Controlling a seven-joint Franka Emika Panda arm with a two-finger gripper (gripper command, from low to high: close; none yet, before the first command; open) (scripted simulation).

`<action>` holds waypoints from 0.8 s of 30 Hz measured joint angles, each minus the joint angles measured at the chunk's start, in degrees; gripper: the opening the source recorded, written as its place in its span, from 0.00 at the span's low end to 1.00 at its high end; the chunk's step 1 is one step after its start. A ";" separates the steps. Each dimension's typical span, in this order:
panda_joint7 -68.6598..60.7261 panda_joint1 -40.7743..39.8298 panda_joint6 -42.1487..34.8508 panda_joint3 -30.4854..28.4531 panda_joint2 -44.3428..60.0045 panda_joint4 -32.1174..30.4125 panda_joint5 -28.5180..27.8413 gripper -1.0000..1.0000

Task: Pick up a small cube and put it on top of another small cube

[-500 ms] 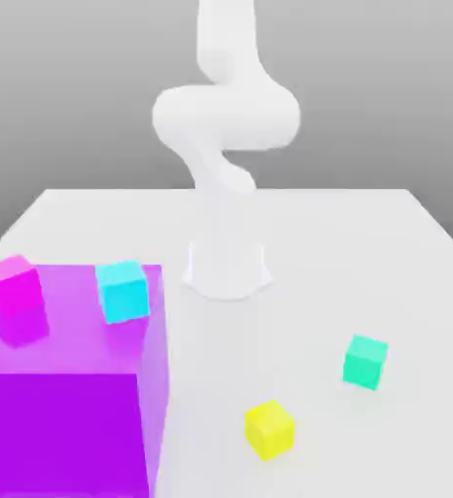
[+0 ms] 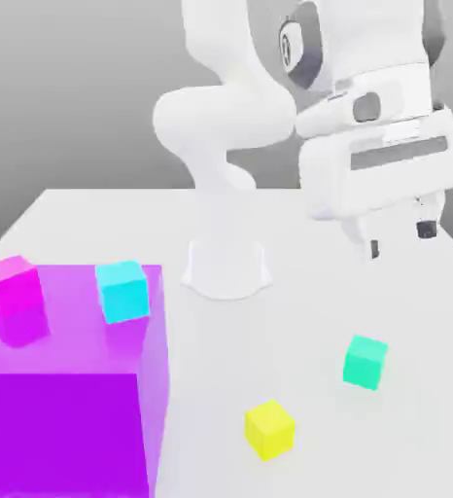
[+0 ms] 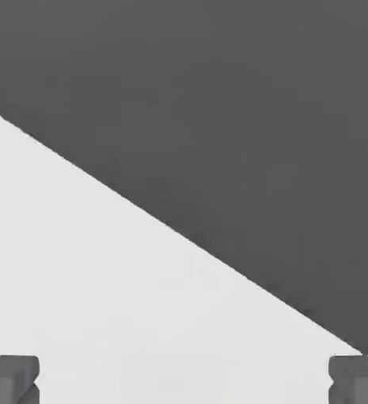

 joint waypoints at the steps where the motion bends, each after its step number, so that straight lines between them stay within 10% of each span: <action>1: -0.93 0.89 1.22 0.70 1.68 -1.24 -0.01 0.50; 15: 2.19 10.41 21.23 -0.57 27.27 -8.77 -15.09 0.50; 16: 2.59 11.41 22.92 -1.64 29.32 -8.45 -15.50 0.00; 24: 2.56 11.18 22.23 -1.40 28.53 -8.57 -15.52 0.00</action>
